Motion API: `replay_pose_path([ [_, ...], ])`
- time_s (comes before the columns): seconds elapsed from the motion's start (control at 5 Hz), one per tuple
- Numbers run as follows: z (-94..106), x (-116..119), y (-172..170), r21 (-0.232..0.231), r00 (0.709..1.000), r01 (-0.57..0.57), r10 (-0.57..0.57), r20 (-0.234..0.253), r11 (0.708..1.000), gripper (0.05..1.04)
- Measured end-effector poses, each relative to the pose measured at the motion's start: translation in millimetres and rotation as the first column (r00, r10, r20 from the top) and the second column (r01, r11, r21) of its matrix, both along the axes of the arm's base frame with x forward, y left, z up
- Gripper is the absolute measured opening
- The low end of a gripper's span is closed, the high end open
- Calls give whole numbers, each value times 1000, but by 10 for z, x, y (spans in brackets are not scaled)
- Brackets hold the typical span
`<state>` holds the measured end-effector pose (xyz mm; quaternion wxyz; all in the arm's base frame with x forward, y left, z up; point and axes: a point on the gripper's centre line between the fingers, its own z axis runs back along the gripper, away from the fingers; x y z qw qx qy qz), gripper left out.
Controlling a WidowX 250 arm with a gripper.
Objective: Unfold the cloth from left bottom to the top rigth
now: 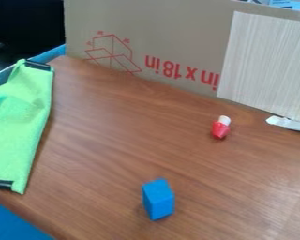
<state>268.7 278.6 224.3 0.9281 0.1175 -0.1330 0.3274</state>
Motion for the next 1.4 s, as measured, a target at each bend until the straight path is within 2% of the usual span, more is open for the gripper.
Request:
replay_pose_path([
  [0.2,-154,15,14,-28,1000,-6,5,-27,1000,1000],
  [0.4,-414,75,96,-41,998,-58,58,-13,997,1000],
  [0.6,-624,20,180,-100,991,-129,126,-43,987,1000],
  [0.8,-751,1,202,-91,989,-147,145,-36,985,1000],
  [1.0,-979,-56,202,-62,992,-120,116,-55,991,1000],
  [1.2,-1121,-161,235,-87,998,-35,30,-52,996,1000],
  [1.4,-1166,-215,238,-115,998,30,-35,-46,993,1000],
])
